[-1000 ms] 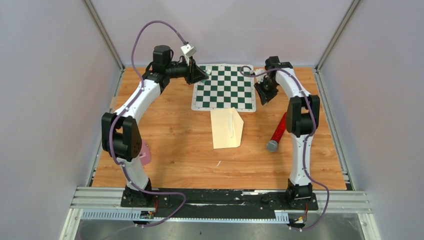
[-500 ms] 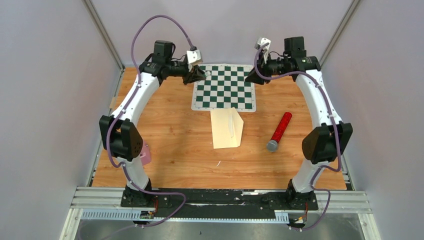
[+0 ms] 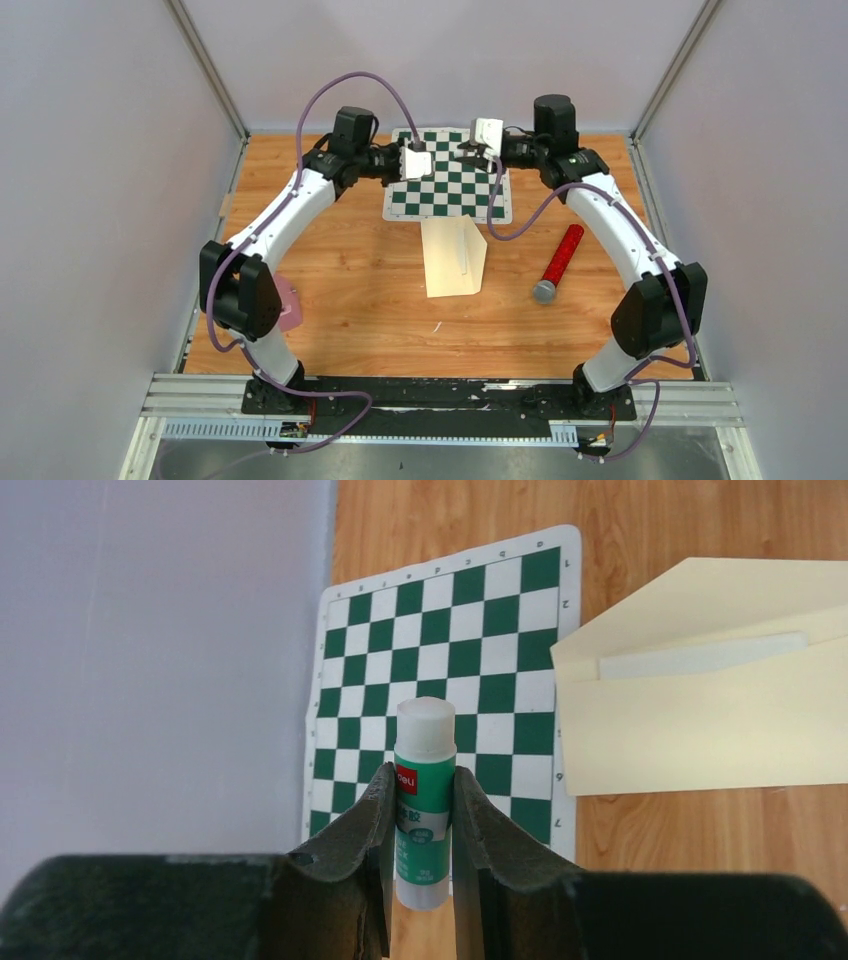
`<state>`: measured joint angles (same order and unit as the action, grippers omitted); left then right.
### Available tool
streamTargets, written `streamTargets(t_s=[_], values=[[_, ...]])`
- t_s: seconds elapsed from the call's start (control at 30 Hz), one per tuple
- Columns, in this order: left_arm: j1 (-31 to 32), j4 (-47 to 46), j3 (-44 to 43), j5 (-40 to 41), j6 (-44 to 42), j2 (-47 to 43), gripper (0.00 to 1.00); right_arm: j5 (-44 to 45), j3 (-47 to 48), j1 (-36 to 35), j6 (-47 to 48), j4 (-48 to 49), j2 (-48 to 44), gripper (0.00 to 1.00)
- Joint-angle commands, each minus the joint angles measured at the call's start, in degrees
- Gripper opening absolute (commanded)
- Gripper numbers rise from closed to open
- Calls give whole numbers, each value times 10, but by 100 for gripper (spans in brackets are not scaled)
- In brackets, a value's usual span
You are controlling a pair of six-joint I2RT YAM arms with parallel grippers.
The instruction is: Place the letter into the envelope and seal it
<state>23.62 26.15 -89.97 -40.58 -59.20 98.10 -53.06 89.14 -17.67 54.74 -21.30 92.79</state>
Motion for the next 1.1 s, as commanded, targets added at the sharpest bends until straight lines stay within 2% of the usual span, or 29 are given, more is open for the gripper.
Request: streamTargets(t_s=[0.0, 0.17, 0.33, 1.07], values=[[-3, -39, -20, 15, -32, -34, 0, 30, 13, -30, 72, 54, -6, 0], [-3, -7, -40, 14, -41, -28, 0, 50, 30, -48, 88, 25, 12, 0], [-2, -28, -40, 14, -36, -28, 0, 43, 49, -50, 92, -6, 31, 0], [9, -57, -48, 2, 7, -18, 0, 35, 81, -62, 60, -13, 67, 0]])
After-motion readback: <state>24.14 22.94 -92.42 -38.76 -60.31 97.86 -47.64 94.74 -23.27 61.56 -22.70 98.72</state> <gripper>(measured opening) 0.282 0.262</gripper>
